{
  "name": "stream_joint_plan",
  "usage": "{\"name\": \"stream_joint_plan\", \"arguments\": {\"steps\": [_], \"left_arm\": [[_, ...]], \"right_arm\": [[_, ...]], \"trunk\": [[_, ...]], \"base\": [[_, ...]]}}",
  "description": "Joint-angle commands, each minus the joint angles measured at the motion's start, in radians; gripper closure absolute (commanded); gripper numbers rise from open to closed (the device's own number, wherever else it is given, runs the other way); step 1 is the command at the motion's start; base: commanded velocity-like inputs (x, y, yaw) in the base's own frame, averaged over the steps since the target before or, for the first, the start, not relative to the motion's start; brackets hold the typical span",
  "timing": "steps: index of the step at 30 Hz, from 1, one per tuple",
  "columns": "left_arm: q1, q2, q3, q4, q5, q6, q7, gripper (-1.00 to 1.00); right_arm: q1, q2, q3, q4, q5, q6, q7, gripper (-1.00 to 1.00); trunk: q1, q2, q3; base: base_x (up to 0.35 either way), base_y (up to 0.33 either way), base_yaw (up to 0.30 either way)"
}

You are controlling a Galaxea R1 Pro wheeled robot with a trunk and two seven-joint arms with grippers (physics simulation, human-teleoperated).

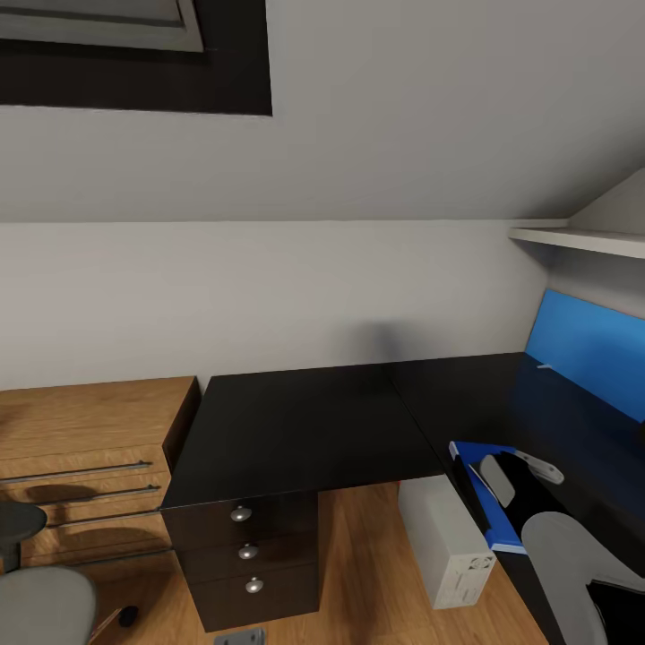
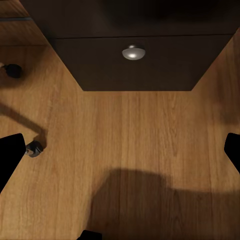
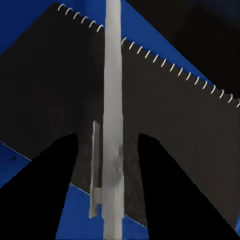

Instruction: In the bedroom, organize the workspace by keeping the computer under the desk, ensuring the monitor is on the desk, placing the keyboard on the desk next to the monitor, placing the mouse on the desk next to the keyboard, moving the folder from the swivel chair onto the desk next to the mouse, stacking the notebook on top of the folder with the pen on top of the notebook, and positioning the swivel chair next to the desk.

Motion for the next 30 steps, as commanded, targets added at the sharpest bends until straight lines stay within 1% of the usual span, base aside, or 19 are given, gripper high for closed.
{"name": "stream_joint_plan", "arguments": {"steps": [1, 5, 16, 18, 20, 22, 23, 24, 25, 27, 28, 29, 30], "left_arm": [[-0.001, 0.001, -0.004, -0.002, 0.002, 0.005, 0.008, -1.0], [-0.001, 0.001, -0.004, -0.002, 0.002, 0.005, 0.008, -1.0], [-0.001, 0.001, -0.005, -0.002, 0.003, 0.005, 0.008, -1.0], [-0.001, 0.001, -0.006, -0.002, 0.005, 0.005, 0.008, -1.0], [-0.001, 0.001, -0.006, -0.002, 0.006, 0.005, 0.008, -1.0], [-0.001, 0.001, -0.006, -0.002, 0.006, 0.005, 0.008, -1.0], [-0.001, 0.001, -0.005, -0.002, 0.006, 0.005, 0.008, -1.0], [-0.001, 0.001, -0.005, -0.002, 0.007, 0.005, 0.007, -1.0], [-0.001, 0.001, -0.005, -0.002, 0.007, 0.005, 0.007, -1.0], [-0.001, 0.001, -0.005, -0.002, 0.007, 0.005, 0.007, -1.0], [-0.001, 0.001, -0.004, -0.002, 0.008, 0.005, 0.007, -1.0], [-0.001, 0.001, -0.004, -0.001, 0.008, 0.005, 0.006, -1.0], [-0.001, 0.001, -0.004, -0.001, 0.008, 0.005, 0.006, -1.0]], "right_arm": [[0.0, 0.0, 0.007, -0.002, -0.006, 0.004, -0.005, -1.0], [0.0, 0.001, 0.014, -0.003, -0.006, 0.005, -0.005, -1.0], [0.0, 0.0, 0.016, -0.008, -0.006, 0.0, -0.005, -1.0], [0.0, 0.0, 0.017, -0.019, -0.006, -0.001, -0.005, -1.0], [0.0, 0.003, 0.018, -0.051, -0.006, -0.003, -0.004, -1.0], [0.001, 0.016, 0.026, -0.102, -0.006, -0.002, -0.004, -1.0], [0.002, 0.031, 0.036, -0.14, -0.006, -0.002, -0.005, -1.0], [0.006, 0.062, 0.065, -0.211, -0.005, -0.001, -0.007, -1.0], [0.009, 0.085, 0.095, -0.242, -0.005, -0.001, -0.007, -1.0], [0.014, 0.123, 0.151, -0.26, -0.005, -0.002, -0.009, -1.0], [0.018, 0.151, 0.198, -0.265, -0.005, -0.002, -0.01, -1.0], [0.022, 0.167, 0.229, -0.265, -0.004, -0.002, -0.01, -1.0], [0.024, 0.173, 0.245, -0.264, -0.004, -0.002, -0.01, -1.0]], "trunk": [[0.0, -0.001, -0.001], [0.0, -0.001, -0.001], [0.0, -0.001, -0.001], [0.0, -0.001, -0.001], [0.0, -0.001, -0.001], [0.0, -0.001, -0.001], [0.0, -0.001, -0.001], [0.0, -0.001, -0.001], [0.0, -0.001, -0.001], [0.0, -0.001, -0.001], [0.0, -0.001, -0.001], [0.0, -0.001, -0.001], [0.0, -0.001, -0.001]], "base": [[0.0, 0.0, 0.0], [0.0, 0.0, 0.0], [0.0, 0.0, 0.0], [0.0, 0.0, 0.0], [0.0, 0.0, 0.0], [0.0, 0.0, 0.0], [0.0, 0.0, 0.0], [0.0, 0.0, 0.0], [0.0, 0.0, 0.0], [0.0, 0.0, 0.0], [0.0, 0.0, 0.0], [0.0, 0.0, 0.0], [-0.022, 0.0, 0.0]]}}
